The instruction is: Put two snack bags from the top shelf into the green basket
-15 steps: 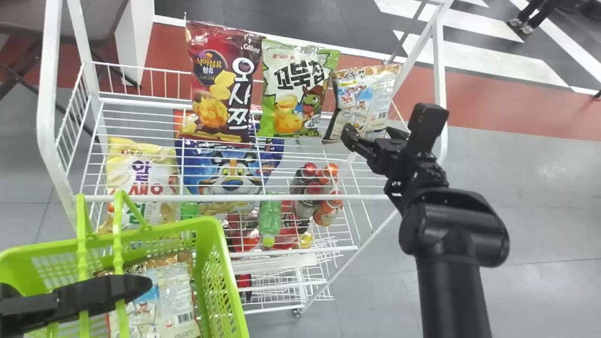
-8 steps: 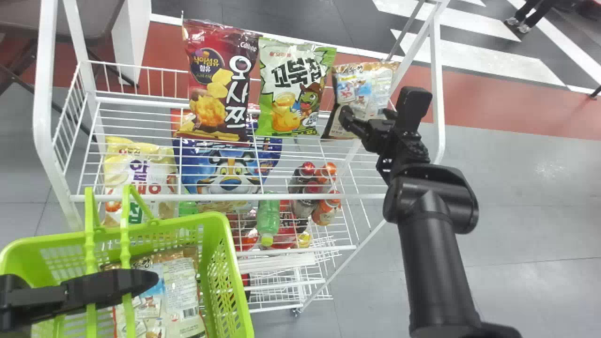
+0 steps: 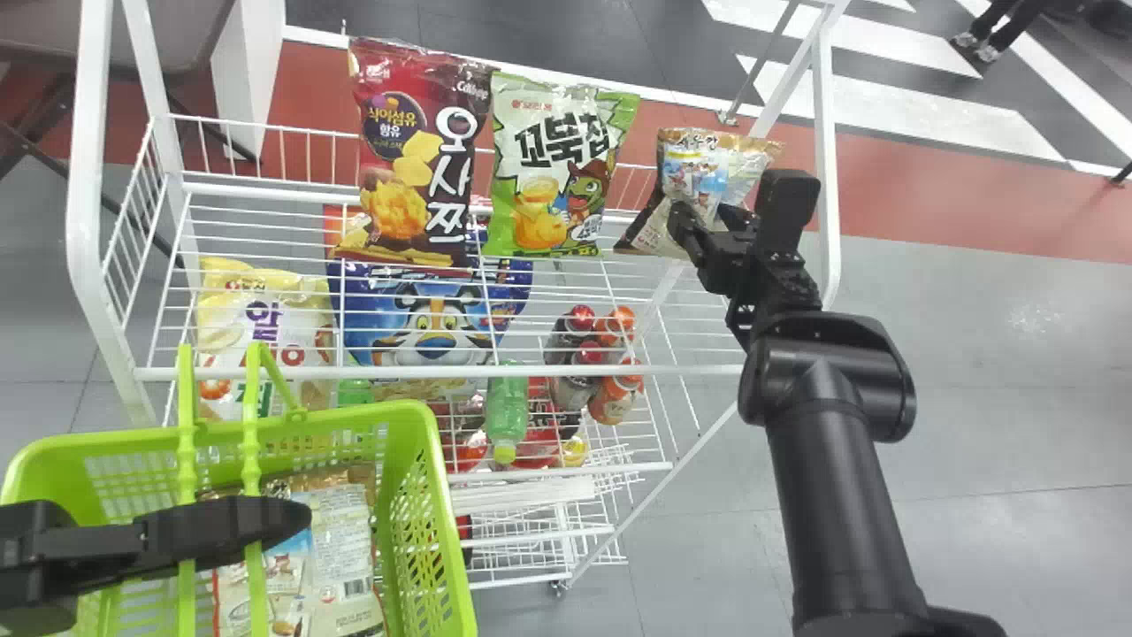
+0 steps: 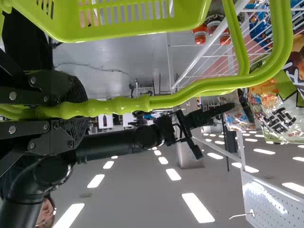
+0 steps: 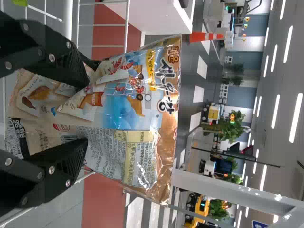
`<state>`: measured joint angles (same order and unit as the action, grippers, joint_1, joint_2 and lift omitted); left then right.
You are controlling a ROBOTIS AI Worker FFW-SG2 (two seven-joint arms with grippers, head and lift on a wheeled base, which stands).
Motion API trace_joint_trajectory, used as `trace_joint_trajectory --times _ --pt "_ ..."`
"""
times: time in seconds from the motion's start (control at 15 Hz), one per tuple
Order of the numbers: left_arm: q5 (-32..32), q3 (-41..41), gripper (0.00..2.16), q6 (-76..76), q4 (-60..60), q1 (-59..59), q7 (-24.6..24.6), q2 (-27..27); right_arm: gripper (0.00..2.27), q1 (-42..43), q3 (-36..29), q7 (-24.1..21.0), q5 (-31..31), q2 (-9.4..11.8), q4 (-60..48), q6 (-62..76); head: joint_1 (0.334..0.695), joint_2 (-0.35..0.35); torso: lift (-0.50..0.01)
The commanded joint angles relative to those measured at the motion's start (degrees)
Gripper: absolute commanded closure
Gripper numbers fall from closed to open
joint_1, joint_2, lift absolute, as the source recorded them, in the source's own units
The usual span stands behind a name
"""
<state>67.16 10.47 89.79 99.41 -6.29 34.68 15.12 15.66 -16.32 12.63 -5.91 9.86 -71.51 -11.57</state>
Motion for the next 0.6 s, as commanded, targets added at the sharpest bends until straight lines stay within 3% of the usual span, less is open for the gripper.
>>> trace_joint_trajectory --times 0.0,0.53 --pt "-0.01 -0.19 2.14 0.24 0.00 0.05 -0.05 0.00 2.24 -4.76 -0.30 -0.06 0.99 -0.19 -7.94 -2.63 0.695 -0.350 -0.001" --pt "-0.01 -0.10 2.14 0.24 -0.18 0.14 0.22 0.35 2.24 -15.83 1.11 -1.38 0.99 -2.39 -31.58 -16.52 0.695 -0.350 -0.001"
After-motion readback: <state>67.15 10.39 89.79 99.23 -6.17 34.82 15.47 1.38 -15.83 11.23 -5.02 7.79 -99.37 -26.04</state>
